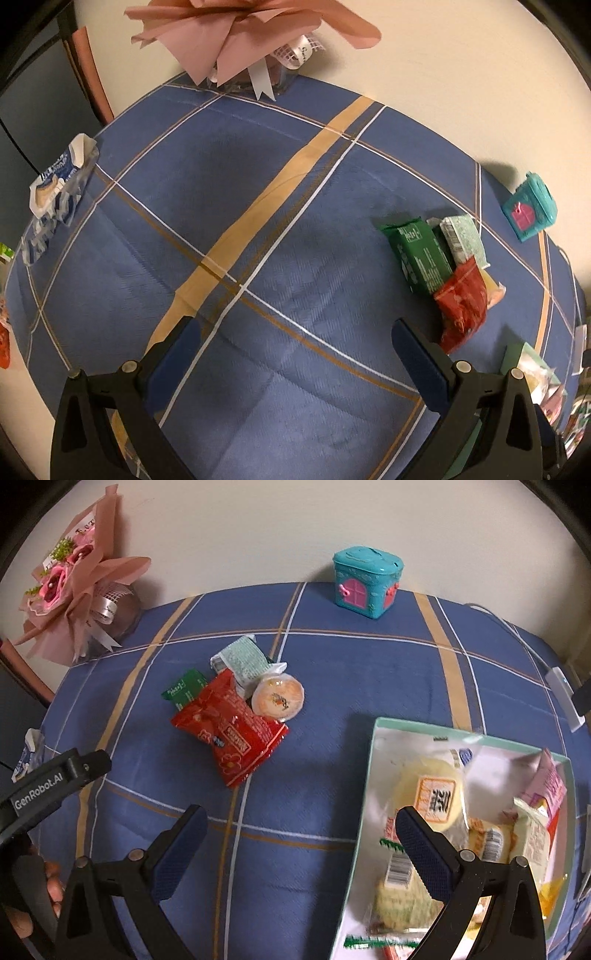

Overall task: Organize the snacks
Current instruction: 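Open both grippers over the tray and move them back to the snack pile, then grasp the red bag with the right gripper while the left grasps the green pack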

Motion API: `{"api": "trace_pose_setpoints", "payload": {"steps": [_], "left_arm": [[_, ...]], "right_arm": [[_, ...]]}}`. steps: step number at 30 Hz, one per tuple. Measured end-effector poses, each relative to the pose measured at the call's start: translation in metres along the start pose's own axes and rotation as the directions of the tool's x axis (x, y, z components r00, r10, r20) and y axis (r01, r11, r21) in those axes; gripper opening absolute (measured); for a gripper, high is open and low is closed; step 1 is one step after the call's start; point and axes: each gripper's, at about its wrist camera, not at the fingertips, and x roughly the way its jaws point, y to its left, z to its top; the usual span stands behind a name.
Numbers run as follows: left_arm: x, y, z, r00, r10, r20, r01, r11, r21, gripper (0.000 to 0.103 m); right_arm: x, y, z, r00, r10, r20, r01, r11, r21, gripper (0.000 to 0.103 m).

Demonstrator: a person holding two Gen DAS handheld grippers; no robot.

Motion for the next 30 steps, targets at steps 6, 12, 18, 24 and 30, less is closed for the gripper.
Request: {"api": "trace_pose_setpoints", "payload": {"steps": [6, 12, 18, 24, 30], "left_arm": [[0.013, 0.004, 0.011, 1.000, -0.019, -0.009, 0.018, 0.999, -0.034, 0.103], [0.025, 0.004, 0.021, 1.000, -0.021, -0.013, 0.020, 0.999, -0.043, 0.103], [0.038, -0.001, 0.027, 0.999, -0.022, -0.025, 0.021, 0.999, -0.040, 0.103], [0.051, -0.007, 0.033, 0.999, -0.019, -0.028, 0.018, 0.999, -0.037, 0.103], [0.059, -0.012, 0.035, 0.999, -0.025, -0.029, 0.024, 0.999, -0.029, 0.103]], "right_arm": [[0.007, 0.001, 0.013, 1.000, 0.003, 0.028, -0.003, 1.000, -0.015, 0.103], [0.013, 0.009, 0.025, 0.998, 0.013, 0.063, -0.010, 0.999, -0.053, 0.103], [0.028, 0.020, 0.032, 0.997, 0.020, 0.070, -0.014, 0.996, -0.090, 0.103], [0.045, 0.032, 0.032, 0.998, 0.027, 0.061, -0.018, 0.989, -0.149, 0.103], [0.059, 0.035, 0.035, 0.998, 0.031, 0.058, -0.022, 0.988, -0.153, 0.103]]}}
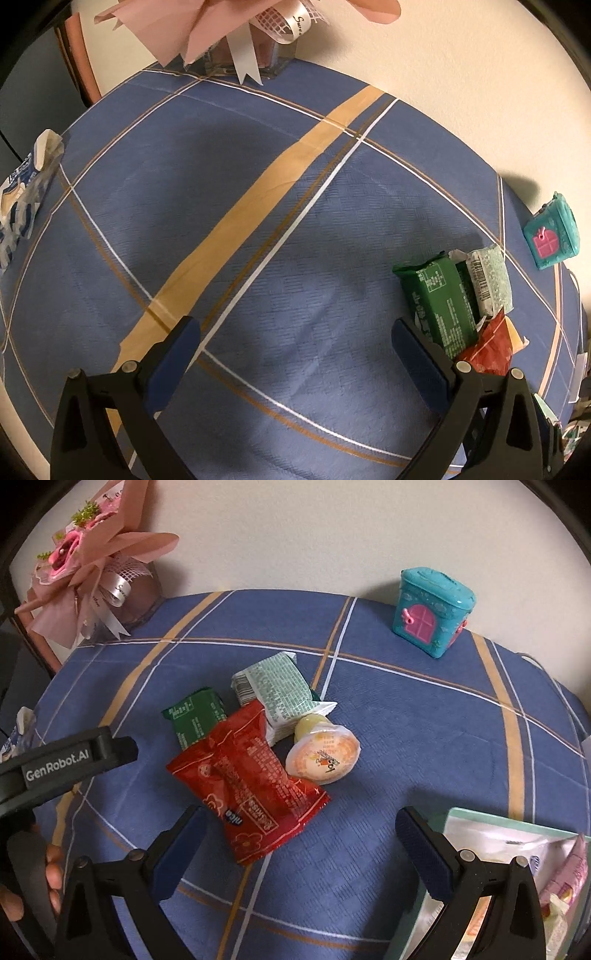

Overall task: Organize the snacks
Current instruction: 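Grasp the red bag with the right gripper while the left grasps the green pack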

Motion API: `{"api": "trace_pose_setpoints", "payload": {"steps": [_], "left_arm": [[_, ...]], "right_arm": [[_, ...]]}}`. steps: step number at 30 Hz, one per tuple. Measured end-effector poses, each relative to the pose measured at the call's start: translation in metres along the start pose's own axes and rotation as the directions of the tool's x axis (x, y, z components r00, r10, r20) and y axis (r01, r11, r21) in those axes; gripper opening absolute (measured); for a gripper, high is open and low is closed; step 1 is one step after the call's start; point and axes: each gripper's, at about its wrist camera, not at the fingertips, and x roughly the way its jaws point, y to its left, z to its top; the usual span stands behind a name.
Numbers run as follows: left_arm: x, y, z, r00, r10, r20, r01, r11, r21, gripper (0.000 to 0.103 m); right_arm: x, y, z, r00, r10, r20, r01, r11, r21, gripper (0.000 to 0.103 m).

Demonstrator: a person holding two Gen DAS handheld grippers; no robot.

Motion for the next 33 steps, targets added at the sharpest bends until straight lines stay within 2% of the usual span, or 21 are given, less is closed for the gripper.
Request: {"api": "trace_pose_setpoints", "payload": {"steps": [6, 12, 14, 21, 27, 33], "left_arm": [[-0.002, -0.007, 0.002, 1.000, -0.023, 0.012, 0.023, 1.000, 0.001, 0.103], [-0.010, -0.017, 0.007, 0.996, -0.078, 0.049, 0.077, 0.997, 0.023, 0.103], [-0.010, -0.022, 0.007, 0.994, -0.089, 0.056, 0.087, 0.996, 0.036, 0.103], [0.001, -0.053, 0.006, 0.983, -0.176, 0.045, 0.171, 0.981, 0.096, 0.103], [0.018, -0.074, 0.009, 0.984, -0.174, 0.046, 0.168, 0.978, 0.125, 0.103], [0.030, -0.072, 0.013, 0.985, -0.167, 0.040, 0.163, 0.982, 0.095, 0.103]], "right_arm": [[0.007, 0.005, 0.007, 0.999, 0.032, 0.032, -0.032, 0.999, 0.004, 0.100], [0.014, 0.010, 0.009, 0.998, 0.043, 0.049, -0.043, 0.999, 0.000, 0.078], [0.015, 0.009, 0.009, 0.998, 0.048, 0.051, -0.048, 0.999, 0.006, 0.075], [0.017, -0.003, 0.007, 0.998, 0.039, 0.040, -0.039, 0.999, 0.010, 0.074], [0.018, -0.014, 0.006, 0.999, 0.037, 0.038, -0.038, 0.999, 0.016, 0.074], [0.021, -0.024, 0.004, 0.999, 0.038, 0.035, -0.039, 0.999, 0.038, 0.066]]}}
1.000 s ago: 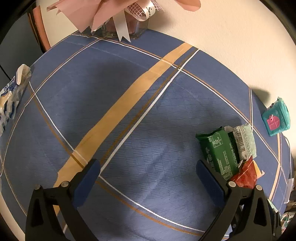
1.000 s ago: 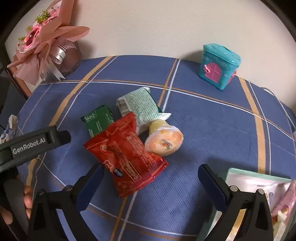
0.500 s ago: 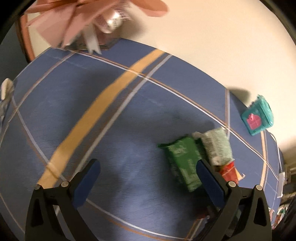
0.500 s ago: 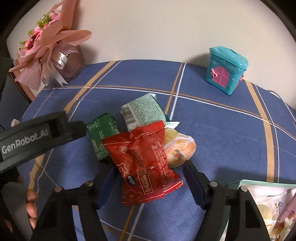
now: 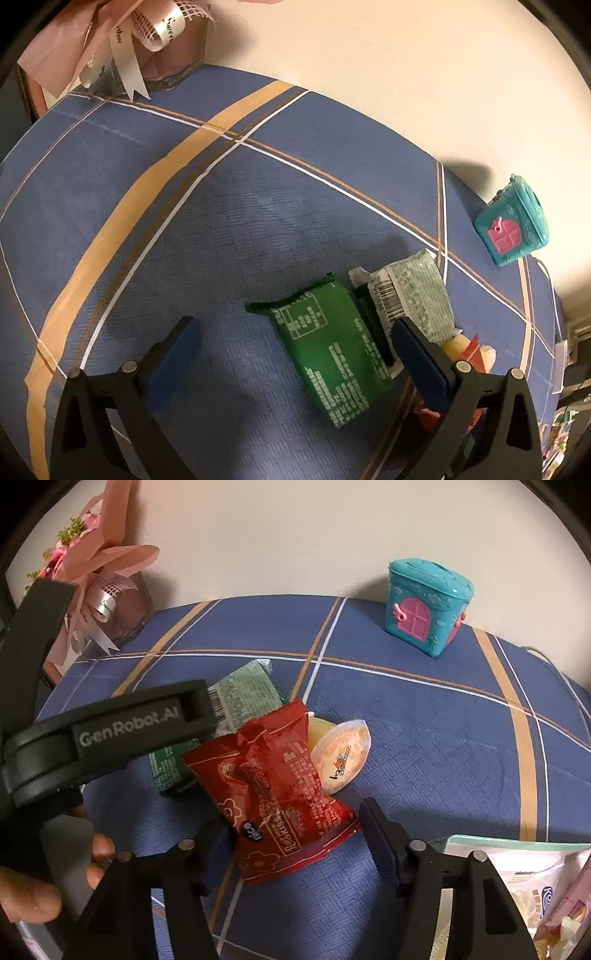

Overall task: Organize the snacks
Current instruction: 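Grasp the red bag with the right gripper while the left grasps the green pack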

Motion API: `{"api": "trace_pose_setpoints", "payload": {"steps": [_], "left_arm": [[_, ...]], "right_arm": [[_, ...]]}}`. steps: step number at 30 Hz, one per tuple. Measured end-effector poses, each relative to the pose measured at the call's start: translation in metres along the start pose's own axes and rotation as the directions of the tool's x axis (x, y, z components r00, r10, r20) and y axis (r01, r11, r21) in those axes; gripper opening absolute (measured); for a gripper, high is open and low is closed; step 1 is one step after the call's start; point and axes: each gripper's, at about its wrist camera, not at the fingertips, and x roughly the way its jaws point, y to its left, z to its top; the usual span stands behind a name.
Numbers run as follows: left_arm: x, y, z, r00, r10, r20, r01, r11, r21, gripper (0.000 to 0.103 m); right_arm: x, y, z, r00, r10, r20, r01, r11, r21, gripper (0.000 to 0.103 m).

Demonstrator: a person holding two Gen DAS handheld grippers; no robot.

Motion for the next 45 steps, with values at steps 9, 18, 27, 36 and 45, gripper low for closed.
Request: {"api": "trace_pose_setpoints", "payload": {"steps": [9, 18, 27, 36, 45], "left_arm": [[-0.005, 0.004, -0.005, 0.999, 0.053, 0.004, -0.053, 0.998, 0.029, 0.060], [-0.017, 0.016, -0.018, 0.999, 0.048, -0.018, -0.048, 0.999, 0.004, 0.041], [-0.026, 0.025, -0.035, 0.997, 0.033, -0.068, -0.037, 0.998, -0.051, 0.041], [-0.040, 0.028, -0.054, 0.995, 0.013, -0.099, -0.021, 0.996, -0.088, 0.041], [-0.073, 0.028, -0.067, 0.997, 0.000, -0.074, -0.006, 0.997, -0.082, 0.041]], "right_arm": [[-0.006, -0.001, 0.000, 1.000, 0.010, 0.007, -0.010, 1.000, 0.015, 0.060], [-0.017, -0.002, 0.000, 1.000, 0.015, 0.001, -0.015, 1.000, 0.021, 0.055], [-0.034, -0.007, -0.004, 1.000, 0.019, -0.007, -0.019, 0.999, 0.037, 0.053], [-0.053, -0.012, -0.010, 1.000, 0.012, -0.026, -0.011, 0.998, 0.062, 0.053], [-0.087, -0.021, -0.017, 1.000, -0.018, -0.009, 0.018, 0.997, 0.069, 0.053]]}}
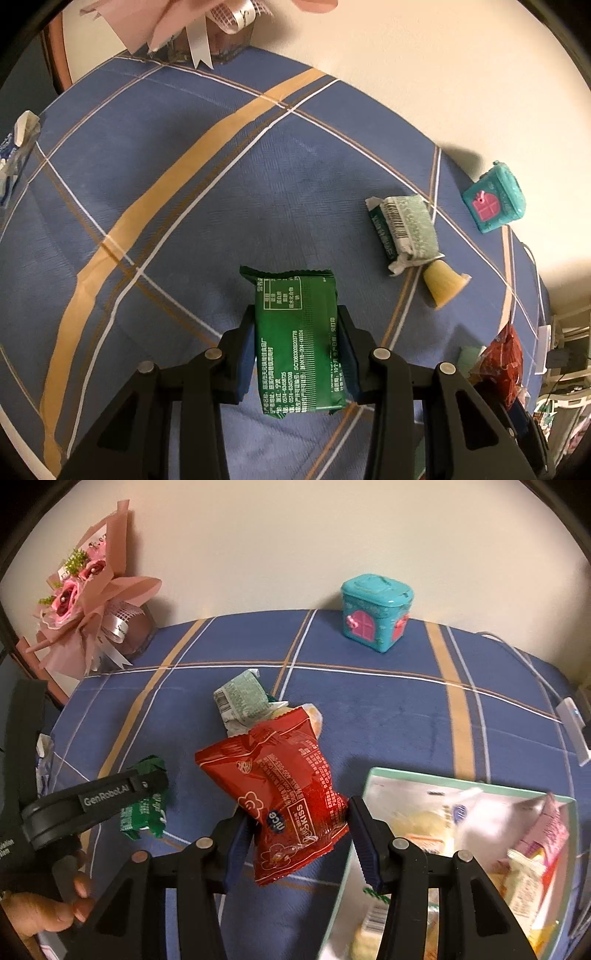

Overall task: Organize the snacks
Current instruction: 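Grasp the red bag with the right gripper while the left grasps the green pack, then carry the red bag over the tray with the right gripper while the left carries the green pack there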

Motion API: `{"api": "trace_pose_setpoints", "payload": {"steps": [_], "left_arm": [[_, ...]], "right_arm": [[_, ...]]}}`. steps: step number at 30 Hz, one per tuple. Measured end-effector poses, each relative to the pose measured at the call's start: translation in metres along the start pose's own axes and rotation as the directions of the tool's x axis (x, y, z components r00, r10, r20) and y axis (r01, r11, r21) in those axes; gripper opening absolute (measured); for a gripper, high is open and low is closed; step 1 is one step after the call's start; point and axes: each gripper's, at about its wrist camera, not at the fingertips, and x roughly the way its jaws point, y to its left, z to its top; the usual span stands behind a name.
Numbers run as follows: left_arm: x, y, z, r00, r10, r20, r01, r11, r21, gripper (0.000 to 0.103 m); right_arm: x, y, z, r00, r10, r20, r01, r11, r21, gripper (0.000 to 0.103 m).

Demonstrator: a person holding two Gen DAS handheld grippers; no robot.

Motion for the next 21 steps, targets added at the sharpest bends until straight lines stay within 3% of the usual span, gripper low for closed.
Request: {"api": "trace_pose_setpoints", "payload": {"steps": [10, 21], "left_arm": [[-0.022, -0.004, -0.020, 1.000, -0.017, 0.018, 0.016, 1.000, 0.025, 0.041], [-0.052, -0.031, -0.047, 0.994, -0.104, 0.027, 0.100, 0.989, 0.105, 0.041]], "right_arm": [[-0.031, -0.012, -0.023, 1.000, -0.014, 0.006, 0.014, 0.999, 0.039, 0.053], [-0.063, -0.027, -0.046, 0.999, -0.031, 0.031, 0.028, 0.997, 0.072, 0.053]]}}
